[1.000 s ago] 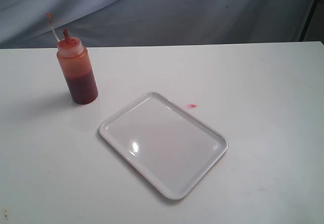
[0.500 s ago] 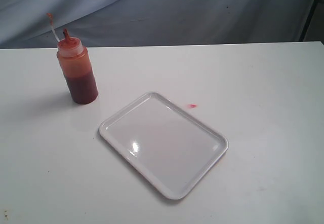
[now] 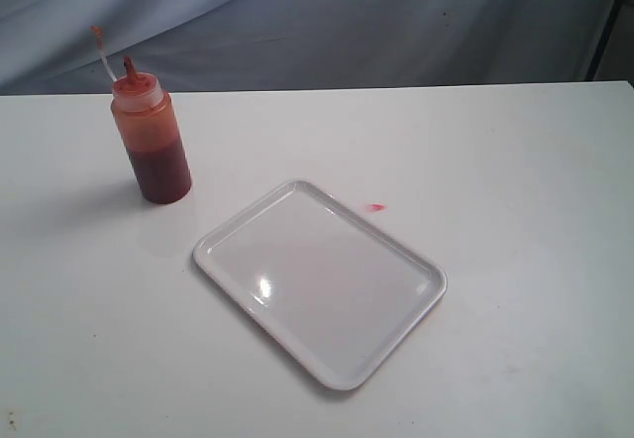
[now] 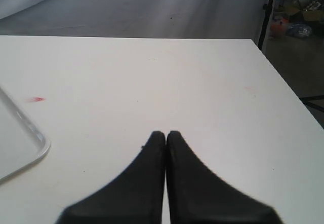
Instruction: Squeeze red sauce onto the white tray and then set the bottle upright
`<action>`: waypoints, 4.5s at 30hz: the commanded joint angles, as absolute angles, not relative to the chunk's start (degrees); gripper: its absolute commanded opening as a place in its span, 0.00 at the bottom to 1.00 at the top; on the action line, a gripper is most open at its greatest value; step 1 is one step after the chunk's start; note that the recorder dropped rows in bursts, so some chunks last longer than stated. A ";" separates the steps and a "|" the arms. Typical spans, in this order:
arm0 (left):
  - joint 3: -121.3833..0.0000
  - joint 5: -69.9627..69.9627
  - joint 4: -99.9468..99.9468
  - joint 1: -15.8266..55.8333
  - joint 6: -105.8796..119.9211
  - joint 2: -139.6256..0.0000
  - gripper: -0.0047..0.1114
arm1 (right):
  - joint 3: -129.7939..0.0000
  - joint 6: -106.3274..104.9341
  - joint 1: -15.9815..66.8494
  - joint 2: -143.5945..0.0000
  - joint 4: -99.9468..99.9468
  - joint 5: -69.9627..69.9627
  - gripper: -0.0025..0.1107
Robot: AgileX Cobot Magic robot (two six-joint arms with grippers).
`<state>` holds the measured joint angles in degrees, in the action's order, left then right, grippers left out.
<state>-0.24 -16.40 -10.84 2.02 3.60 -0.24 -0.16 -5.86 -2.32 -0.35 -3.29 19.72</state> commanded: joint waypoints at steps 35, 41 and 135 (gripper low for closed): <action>-2.40 42.23 16.01 2.21 -15.70 0.00 0.04 | 0.00 -5.54 -2.10 0.00 -3.63 19.57 0.02; -16.80 38.64 16.01 2.21 -5.45 -11.76 0.04 | 0.00 -5.54 -2.10 0.00 -3.63 19.57 0.02; -34.29 43.68 -30.24 2.29 -19.84 -106.24 0.94 | 0.00 -5.54 -2.10 0.00 -3.63 19.57 0.02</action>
